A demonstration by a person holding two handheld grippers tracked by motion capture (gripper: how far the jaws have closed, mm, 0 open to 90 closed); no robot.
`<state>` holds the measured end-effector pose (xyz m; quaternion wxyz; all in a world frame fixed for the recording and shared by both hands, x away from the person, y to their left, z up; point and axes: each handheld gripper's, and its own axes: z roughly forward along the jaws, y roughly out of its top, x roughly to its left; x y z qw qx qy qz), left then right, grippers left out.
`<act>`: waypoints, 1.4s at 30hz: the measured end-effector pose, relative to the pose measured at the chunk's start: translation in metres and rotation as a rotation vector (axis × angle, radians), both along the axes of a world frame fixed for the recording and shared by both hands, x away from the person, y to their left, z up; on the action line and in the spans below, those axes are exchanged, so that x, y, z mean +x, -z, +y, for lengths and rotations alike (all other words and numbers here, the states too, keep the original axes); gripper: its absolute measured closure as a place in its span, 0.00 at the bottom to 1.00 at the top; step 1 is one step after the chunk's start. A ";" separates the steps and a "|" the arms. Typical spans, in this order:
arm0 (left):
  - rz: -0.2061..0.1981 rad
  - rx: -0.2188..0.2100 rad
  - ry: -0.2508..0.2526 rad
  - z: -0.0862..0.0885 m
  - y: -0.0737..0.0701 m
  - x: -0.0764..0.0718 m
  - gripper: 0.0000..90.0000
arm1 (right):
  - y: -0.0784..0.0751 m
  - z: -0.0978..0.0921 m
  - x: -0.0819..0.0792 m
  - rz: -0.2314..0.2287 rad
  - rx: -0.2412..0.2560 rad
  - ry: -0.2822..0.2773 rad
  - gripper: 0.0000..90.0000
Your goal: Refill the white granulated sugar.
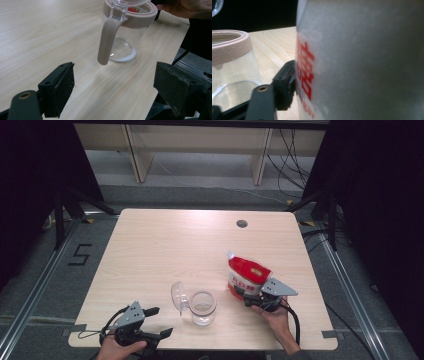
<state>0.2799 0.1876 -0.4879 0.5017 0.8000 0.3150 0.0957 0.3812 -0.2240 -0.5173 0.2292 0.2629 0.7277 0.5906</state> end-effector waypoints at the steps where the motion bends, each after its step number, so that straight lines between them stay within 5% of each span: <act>1: -0.001 0.001 0.000 0.000 0.000 0.000 0.18 | 0.000 -0.001 0.001 -0.018 -0.012 0.011 0.42; 8: -0.003 0.002 0.000 0.001 0.000 0.000 0.19 | -0.007 0.008 -0.006 0.002 -0.052 0.053 0.46; 11: -0.007 0.004 0.004 0.001 0.000 0.000 0.19 | -0.014 0.013 -0.012 -0.055 -0.163 0.069 0.47; 15: -0.004 0.010 0.002 0.000 0.000 0.000 0.20 | -0.022 0.020 -0.024 -0.077 -0.263 0.058 0.48; 24: 0.015 0.010 -0.006 -0.001 0.002 -0.002 0.20 | -0.045 0.028 -0.053 -0.296 -0.526 0.087 0.48; 27: 0.011 0.002 -0.013 -0.001 0.002 -0.001 0.20 | -0.049 0.029 -0.061 -0.319 -0.552 0.088 0.48; 36: 0.007 0.012 -0.011 -0.001 0.003 -0.001 0.20 | -0.060 0.034 -0.083 -0.490 -0.784 0.080 0.49; 42: 0.004 0.018 -0.021 0.001 0.001 -0.002 0.20 | -0.062 0.035 -0.093 -0.558 -0.877 0.091 0.49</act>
